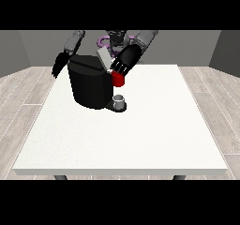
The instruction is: Insert the coffee pod into the coffee machine and close the lid
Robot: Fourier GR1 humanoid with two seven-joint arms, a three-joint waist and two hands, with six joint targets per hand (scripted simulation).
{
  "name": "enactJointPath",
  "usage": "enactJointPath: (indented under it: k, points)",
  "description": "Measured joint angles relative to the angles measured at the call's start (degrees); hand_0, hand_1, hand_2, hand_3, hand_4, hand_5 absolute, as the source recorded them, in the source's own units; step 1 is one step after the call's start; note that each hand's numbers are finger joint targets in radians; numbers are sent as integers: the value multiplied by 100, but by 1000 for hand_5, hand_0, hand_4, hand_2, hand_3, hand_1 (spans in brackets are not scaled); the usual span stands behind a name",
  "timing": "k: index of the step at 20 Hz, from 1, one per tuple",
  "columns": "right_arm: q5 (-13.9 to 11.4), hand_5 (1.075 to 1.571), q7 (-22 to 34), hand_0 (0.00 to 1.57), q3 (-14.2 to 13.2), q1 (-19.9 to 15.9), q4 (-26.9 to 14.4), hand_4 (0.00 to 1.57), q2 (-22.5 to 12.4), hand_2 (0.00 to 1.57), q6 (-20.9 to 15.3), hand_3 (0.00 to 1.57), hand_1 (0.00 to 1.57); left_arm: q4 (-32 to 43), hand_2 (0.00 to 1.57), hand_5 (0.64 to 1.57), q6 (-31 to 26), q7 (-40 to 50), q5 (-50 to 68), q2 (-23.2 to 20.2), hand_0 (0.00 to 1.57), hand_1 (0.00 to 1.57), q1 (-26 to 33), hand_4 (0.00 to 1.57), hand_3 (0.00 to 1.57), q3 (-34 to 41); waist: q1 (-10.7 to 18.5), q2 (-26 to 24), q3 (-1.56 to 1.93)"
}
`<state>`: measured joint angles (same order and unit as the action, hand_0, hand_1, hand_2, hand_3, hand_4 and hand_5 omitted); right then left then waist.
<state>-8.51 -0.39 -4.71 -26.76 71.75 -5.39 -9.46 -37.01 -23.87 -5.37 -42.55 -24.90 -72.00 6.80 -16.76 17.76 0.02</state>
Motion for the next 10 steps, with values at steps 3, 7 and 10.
enactJointPath:
  k: [3,7,10]
  points:
    - [-19,1571,58,0,22,-26,7,0,31,0,-37,0,0,23,1244,1571,96,-36,-18,14,1207,1207,-21,356,1206,18,-7,21,-1]
    - [-71,1571,32,0,81,50,7,0,57,0,-53,0,0,68,1218,1571,90,-25,-46,-56,1202,1202,-111,360,1176,42,-59,-21,-1]
    - [-91,1571,33,0,115,26,22,0,106,0,-92,0,0,65,1255,1571,202,-47,-82,-36,1241,1241,-119,290,1199,42,-72,-8,-2]
